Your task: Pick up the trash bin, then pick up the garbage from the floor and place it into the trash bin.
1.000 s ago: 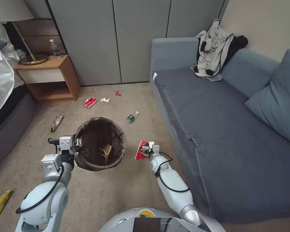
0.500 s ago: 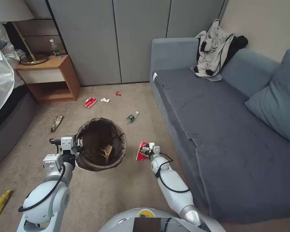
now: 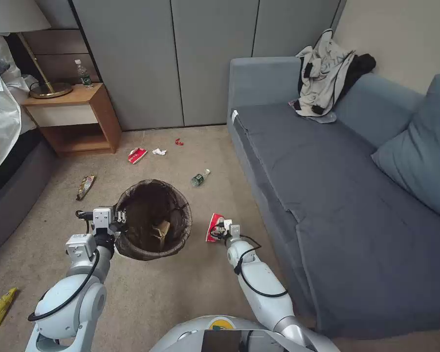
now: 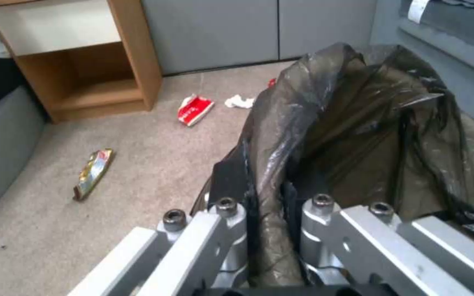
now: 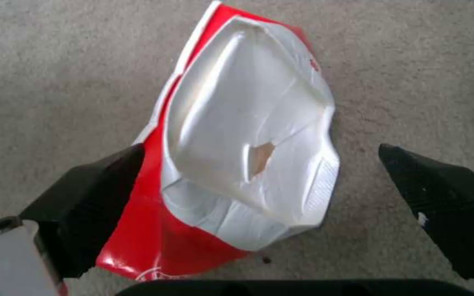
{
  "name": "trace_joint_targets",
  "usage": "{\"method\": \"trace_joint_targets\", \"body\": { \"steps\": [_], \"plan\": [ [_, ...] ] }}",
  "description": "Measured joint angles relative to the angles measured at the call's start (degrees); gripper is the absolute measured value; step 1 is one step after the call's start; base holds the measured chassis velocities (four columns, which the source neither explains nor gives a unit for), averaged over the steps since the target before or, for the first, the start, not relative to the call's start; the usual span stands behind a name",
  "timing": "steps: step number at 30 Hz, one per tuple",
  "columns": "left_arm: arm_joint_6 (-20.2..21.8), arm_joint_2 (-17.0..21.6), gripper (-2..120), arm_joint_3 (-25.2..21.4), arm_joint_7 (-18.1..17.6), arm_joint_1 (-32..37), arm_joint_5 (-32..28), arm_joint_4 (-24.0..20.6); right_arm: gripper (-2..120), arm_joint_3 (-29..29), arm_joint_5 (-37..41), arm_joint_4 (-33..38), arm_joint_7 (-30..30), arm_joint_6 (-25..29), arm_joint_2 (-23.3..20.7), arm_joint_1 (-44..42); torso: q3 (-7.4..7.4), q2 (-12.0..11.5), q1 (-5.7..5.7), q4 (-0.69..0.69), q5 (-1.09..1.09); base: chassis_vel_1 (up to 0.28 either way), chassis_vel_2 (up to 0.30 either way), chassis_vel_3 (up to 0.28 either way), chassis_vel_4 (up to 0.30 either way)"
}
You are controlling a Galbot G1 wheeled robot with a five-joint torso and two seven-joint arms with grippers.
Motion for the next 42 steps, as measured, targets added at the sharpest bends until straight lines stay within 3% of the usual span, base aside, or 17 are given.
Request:
{"method": "trace_joint_targets", "body": {
  "steps": [34,42],
  "plan": [
    [-0.13,-0.77,7,0.93,0.39,-0.47,1.50,0.94,99,0.32,-2.71,-6.06,-4.50,1.13,0.05,3.47,0.00,0.00,0.00,0.01,0.01,0.000,0.000,0.000,0.000],
    [-0.44,-1.07,7,1.03,0.42,-0.28,1.88,0.93,71,1.61,-3.30,-8.46,-5.04,1.97,0.06,4.12,-0.01,0.00,-0.01,0.00,0.00,0.000,0.000,0.000,0.000]
  ]
}}
